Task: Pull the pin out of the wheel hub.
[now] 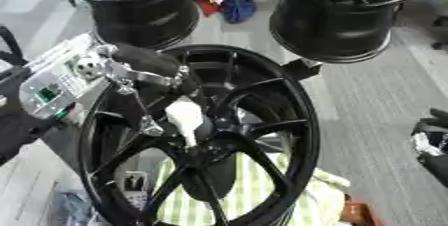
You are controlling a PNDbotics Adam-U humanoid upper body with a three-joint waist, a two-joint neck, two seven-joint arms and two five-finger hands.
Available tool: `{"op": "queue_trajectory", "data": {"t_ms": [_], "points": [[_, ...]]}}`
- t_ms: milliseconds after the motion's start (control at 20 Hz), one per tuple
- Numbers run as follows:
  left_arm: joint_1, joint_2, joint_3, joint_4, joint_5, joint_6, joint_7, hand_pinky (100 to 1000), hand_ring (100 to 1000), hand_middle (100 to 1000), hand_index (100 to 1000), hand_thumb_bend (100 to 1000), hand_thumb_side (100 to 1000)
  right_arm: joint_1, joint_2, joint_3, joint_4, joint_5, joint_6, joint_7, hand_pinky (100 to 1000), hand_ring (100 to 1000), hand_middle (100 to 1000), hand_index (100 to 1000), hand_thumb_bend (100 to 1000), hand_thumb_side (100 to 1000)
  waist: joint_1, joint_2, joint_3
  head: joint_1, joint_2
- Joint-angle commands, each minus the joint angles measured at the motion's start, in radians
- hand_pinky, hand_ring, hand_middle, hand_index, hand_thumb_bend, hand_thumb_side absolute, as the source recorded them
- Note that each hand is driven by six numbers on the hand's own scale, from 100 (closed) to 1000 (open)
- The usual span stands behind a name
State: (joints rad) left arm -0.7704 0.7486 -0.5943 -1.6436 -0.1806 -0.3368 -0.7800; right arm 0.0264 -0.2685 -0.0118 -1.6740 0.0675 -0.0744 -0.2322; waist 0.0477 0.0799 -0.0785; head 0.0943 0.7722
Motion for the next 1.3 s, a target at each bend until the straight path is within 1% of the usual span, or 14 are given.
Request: {"op": "queue_trajectory", "data": {"t_ms": [50, 100, 200, 300, 400, 500, 600, 700, 800, 950, 1050, 1200, 1250, 1300], "points": [[-0.041, 0.044, 0.077, -0.051, 0.048, -0.093, -0.127, 660, 475, 428, 615, 100, 100, -0.007, -0.017, -0.005, -0.009, -0.004, -0.003, 0.002, 707, 609, 680, 817, 133, 259, -0.002, -0.014, 0.003, 0.001, -0.002], [-0.045, 0.051, 0.096, -0.064, 0.060, -0.083, -0.127, 663, 476, 427, 615, 100, 100, -0.006, -0.017, -0.005, -0.009, -0.004, -0.003, 0.002, 707, 609, 680, 817, 132, 260, -0.002, -0.015, 0.004, 0.000, -0.002], [-0.054, 0.073, 0.161, -0.091, 0.086, -0.063, -0.127, 670, 476, 428, 618, 100, 100, -0.004, -0.017, -0.006, -0.008, -0.004, -0.003, 0.001, 707, 609, 680, 817, 129, 259, -0.002, -0.017, 0.009, -0.001, -0.002], [-0.046, 0.107, 0.239, -0.116, 0.114, -0.042, -0.127, 673, 478, 429, 620, 100, 100, -0.002, -0.017, -0.008, -0.006, -0.004, -0.003, -0.001, 707, 609, 680, 817, 131, 260, -0.002, -0.019, 0.016, -0.003, -0.002], [-0.015, 0.151, 0.328, -0.130, 0.139, -0.021, -0.127, 673, 477, 427, 621, 100, 100, 0.001, -0.016, -0.013, -0.005, -0.003, -0.004, -0.005, 707, 609, 680, 817, 131, 260, 0.000, -0.020, 0.026, -0.011, -0.002], [0.050, 0.203, 0.419, -0.139, 0.165, -0.002, -0.107, 671, 478, 429, 624, 100, 100, 0.001, -0.016, -0.018, -0.005, -0.002, -0.004, -0.010, 707, 609, 680, 817, 130, 260, 0.002, -0.020, 0.036, -0.018, -0.002], [0.141, 0.248, 0.502, -0.134, 0.170, 0.023, -0.055, 657, 476, 428, 630, 105, 100, 0.002, -0.014, -0.022, -0.005, -0.002, -0.005, -0.014, 707, 609, 680, 817, 129, 260, 0.002, -0.018, 0.048, -0.028, -0.002], [0.240, 0.268, 0.576, -0.113, 0.163, 0.039, 0.013, 646, 476, 429, 632, 116, 100, 0.002, -0.012, -0.025, -0.005, -0.001, -0.005, -0.018, 707, 609, 680, 817, 129, 260, 0.000, -0.016, 0.058, -0.033, -0.002], [0.335, 0.257, 0.641, -0.072, 0.145, 0.056, 0.081, 636, 478, 433, 637, 135, 100, 0.002, -0.010, -0.028, -0.005, -0.001, -0.005, -0.021, 707, 609, 680, 817, 128, 261, -0.002, -0.015, 0.066, -0.038, -0.002], [0.457, 0.194, 0.724, 0.017, 0.133, 0.078, 0.167, 611, 476, 433, 635, 169, 100, 0.002, -0.006, -0.031, -0.005, -0.001, -0.005, -0.024, 707, 609, 680, 817, 127, 261, -0.007, -0.012, 0.074, -0.046, -0.002], [0.523, 0.152, 0.771, 0.076, 0.113, 0.093, 0.209, 603, 476, 435, 636, 177, 100, 0.003, -0.004, -0.034, -0.006, -0.001, -0.005, -0.026, 707, 609, 679, 817, 127, 261, -0.009, -0.011, 0.076, -0.050, -0.002], [0.607, 0.090, 0.842, 0.195, 0.070, 0.135, 0.292, 594, 482, 443, 646, 200, 100, 0.005, -0.002, -0.038, -0.007, 0.000, -0.004, -0.030, 707, 609, 679, 817, 126, 261, -0.014, -0.011, 0.081, -0.055, -0.002], [0.629, 0.075, 0.859, 0.237, 0.056, 0.149, 0.325, 612, 529, 504, 718, 301, 158, 0.006, -0.002, -0.040, -0.008, 0.000, -0.003, -0.031, 707, 609, 679, 817, 126, 261, -0.016, -0.011, 0.082, -0.057, -0.002], [0.646, 0.063, 0.871, 0.275, 0.039, 0.164, 0.356, 616, 539, 516, 729, 318, 173, 0.006, -0.002, -0.041, -0.008, 0.000, -0.003, -0.033, 707, 609, 679, 817, 126, 261, -0.016, -0.011, 0.083, -0.058, -0.002]]}}
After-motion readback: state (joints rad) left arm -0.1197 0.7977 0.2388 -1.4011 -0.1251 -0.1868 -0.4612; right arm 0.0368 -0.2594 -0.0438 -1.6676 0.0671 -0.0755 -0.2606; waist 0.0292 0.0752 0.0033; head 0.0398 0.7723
